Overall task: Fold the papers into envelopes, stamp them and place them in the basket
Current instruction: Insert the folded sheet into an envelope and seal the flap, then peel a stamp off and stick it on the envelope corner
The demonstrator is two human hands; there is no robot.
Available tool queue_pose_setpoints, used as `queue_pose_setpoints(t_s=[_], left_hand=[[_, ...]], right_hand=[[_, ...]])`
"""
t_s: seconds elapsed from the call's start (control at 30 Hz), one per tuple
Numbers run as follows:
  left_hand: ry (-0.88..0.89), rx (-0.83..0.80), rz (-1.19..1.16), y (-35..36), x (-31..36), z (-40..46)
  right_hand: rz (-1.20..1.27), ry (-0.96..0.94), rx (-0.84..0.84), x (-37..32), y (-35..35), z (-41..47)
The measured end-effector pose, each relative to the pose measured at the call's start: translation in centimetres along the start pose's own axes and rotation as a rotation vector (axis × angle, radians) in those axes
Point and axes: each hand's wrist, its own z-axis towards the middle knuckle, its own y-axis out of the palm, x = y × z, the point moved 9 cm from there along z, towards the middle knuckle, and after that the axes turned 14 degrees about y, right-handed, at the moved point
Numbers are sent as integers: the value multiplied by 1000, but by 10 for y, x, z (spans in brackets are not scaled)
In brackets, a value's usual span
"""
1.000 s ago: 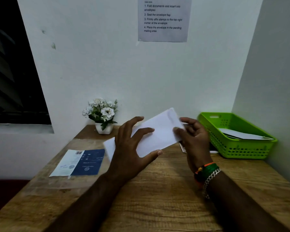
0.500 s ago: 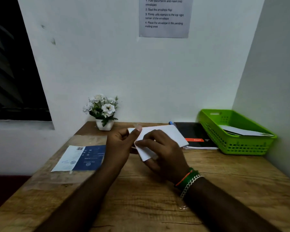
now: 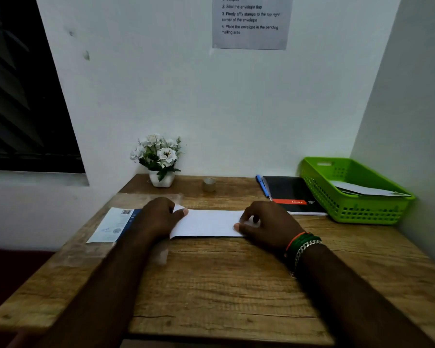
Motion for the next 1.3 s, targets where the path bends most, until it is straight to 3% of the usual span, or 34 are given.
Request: queue_pose_setpoints(t_s=[0.2,0.33,0.53,0.67,0.8,0.9,1.0,1.13,1.2,1.3], left_hand=[[138,171,102,-12,28,42],[132,76,40,16,52,92],[106,-108,187,68,65,134],[126,-47,188,70,65,135],[196,84,-35,54,81,121],[186,176,-489,36,96,92],[110,48,-936,46,104,58],[217,-18,-1053,51,115,37],[270,-33,-1063,51,126,32],[337,-51,-1105,49,140,27]], right_hand=[[58,-12,-48,4,8,12],[93,21,-64,20,8,19],[86,36,-100,32,2,25],[72,17,-92,29,3,24],[93,12,-161,26,6,24],[104,24,-234,28,8,22],[165,4,-124,27,-3,21],[529,48,240,29,-42,16],[742,111,221,34,-44,16],[850,110,84,29,-32,17]])
